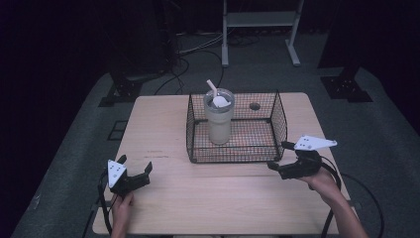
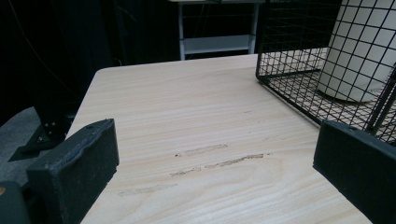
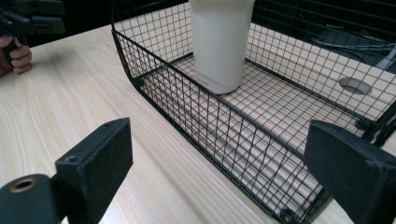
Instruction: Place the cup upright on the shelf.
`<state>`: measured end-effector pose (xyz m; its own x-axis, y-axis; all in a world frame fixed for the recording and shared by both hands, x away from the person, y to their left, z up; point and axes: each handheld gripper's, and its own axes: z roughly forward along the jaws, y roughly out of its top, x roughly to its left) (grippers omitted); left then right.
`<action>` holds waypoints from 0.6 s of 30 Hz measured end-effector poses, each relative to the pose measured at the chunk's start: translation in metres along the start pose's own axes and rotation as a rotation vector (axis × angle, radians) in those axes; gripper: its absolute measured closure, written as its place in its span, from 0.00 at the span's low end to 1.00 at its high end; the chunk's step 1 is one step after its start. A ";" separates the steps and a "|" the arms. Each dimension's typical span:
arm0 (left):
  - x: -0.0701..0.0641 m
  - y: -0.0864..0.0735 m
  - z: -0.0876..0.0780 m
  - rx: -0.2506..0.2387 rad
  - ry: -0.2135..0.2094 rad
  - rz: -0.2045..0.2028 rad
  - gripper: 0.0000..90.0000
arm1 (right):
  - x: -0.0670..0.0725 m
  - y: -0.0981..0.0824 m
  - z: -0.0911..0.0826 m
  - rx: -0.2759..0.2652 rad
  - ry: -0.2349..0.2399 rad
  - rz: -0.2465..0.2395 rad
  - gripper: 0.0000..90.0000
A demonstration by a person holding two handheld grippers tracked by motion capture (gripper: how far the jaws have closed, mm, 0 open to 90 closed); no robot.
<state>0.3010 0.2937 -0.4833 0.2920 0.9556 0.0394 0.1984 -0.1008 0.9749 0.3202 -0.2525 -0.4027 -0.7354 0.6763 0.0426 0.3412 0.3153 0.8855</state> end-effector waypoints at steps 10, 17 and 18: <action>0.000 0.000 0.000 0.001 0.001 0.001 0.00 | -0.001 -0.017 -0.006 -0.003 -0.012 0.027 0.08; 0.000 0.000 0.000 0.001 0.001 0.000 0.00 | -0.002 -0.028 -0.010 0.003 -0.022 0.036 0.08; 0.000 0.000 0.000 0.001 0.001 0.001 0.00 | -0.002 -0.030 -0.011 0.002 -0.024 0.040 0.08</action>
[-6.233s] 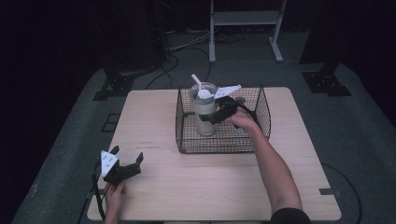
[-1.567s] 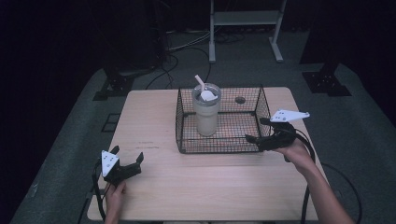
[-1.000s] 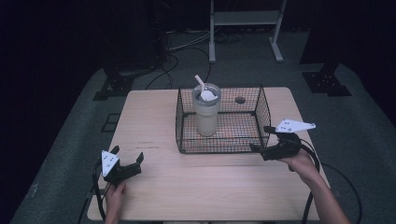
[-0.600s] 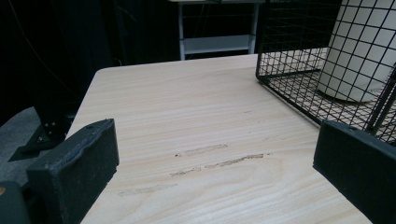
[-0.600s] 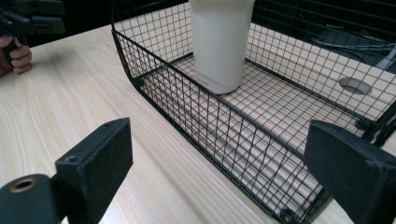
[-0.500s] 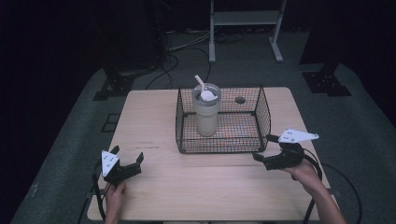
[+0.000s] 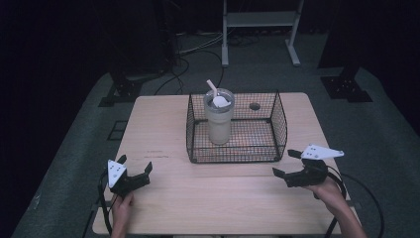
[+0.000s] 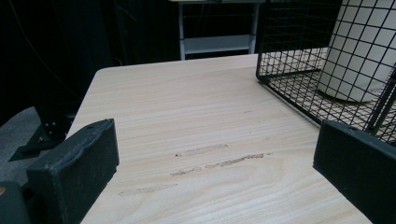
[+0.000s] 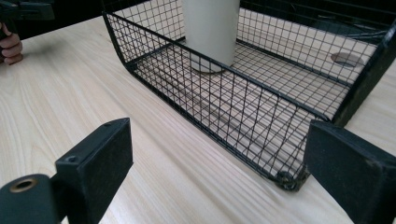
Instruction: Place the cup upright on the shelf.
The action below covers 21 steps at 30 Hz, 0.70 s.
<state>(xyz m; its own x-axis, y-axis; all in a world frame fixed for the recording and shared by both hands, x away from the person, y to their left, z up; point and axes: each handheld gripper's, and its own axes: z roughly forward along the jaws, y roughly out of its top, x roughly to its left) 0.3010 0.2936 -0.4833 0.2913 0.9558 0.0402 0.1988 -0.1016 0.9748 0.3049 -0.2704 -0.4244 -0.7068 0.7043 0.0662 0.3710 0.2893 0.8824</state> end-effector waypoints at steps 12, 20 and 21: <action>0.000 0.000 0.000 0.000 0.002 0.002 0.00 | 0.001 -0.022 -0.004 0.008 -0.014 0.023 0.08; 0.000 0.000 0.000 0.001 0.003 0.004 0.00 | 0.007 -0.038 -0.003 0.009 -0.024 0.036 0.08; 0.000 0.000 0.000 0.001 0.003 0.004 0.00 | 0.008 -0.041 -0.002 0.003 -0.021 0.038 0.08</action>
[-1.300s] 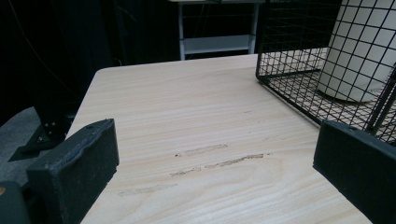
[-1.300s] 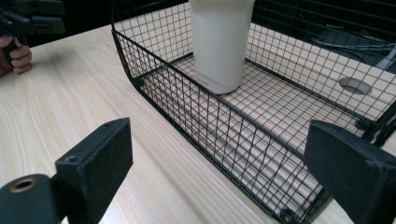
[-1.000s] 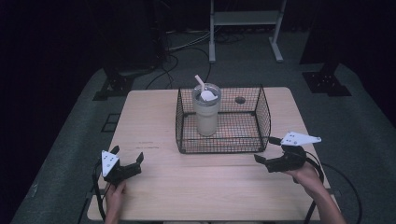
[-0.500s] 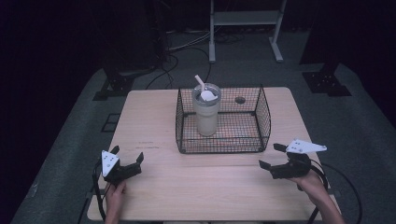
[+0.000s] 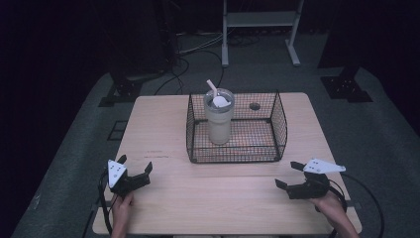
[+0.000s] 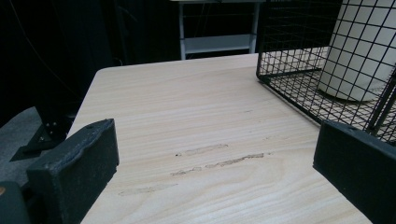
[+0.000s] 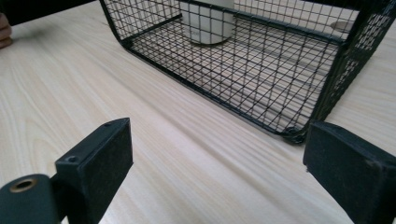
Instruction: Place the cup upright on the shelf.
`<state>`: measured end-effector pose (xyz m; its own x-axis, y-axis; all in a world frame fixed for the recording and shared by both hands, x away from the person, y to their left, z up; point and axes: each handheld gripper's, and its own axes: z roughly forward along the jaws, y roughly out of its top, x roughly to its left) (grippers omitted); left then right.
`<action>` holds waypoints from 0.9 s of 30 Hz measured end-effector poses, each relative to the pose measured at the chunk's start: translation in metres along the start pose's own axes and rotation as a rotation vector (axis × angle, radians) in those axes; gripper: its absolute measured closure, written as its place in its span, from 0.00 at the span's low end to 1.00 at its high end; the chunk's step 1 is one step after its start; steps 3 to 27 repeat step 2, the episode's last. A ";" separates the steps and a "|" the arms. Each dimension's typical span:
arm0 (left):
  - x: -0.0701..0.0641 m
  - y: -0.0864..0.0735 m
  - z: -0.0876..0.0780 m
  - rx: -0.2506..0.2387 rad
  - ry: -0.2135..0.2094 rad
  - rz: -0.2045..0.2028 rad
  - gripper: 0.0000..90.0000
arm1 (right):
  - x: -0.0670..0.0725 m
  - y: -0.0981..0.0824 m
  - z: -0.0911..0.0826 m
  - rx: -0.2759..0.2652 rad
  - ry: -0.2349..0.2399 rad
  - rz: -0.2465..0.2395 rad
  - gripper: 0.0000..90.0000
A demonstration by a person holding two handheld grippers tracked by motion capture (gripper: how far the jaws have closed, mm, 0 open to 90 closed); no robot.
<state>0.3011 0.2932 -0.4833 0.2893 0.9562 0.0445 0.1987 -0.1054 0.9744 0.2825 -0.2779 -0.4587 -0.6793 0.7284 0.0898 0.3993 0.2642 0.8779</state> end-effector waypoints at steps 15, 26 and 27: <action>0.000 0.000 0.000 0.001 0.001 -0.002 0.00 | 0.003 -0.004 0.000 -0.010 0.000 0.002 0.08; 0.000 0.000 0.000 0.001 0.001 -0.002 0.00 | 0.003 -0.004 0.000 -0.010 0.000 0.002 0.08; 0.000 0.000 0.000 0.001 0.001 -0.002 0.00 | 0.003 -0.004 0.000 -0.010 0.000 0.002 0.08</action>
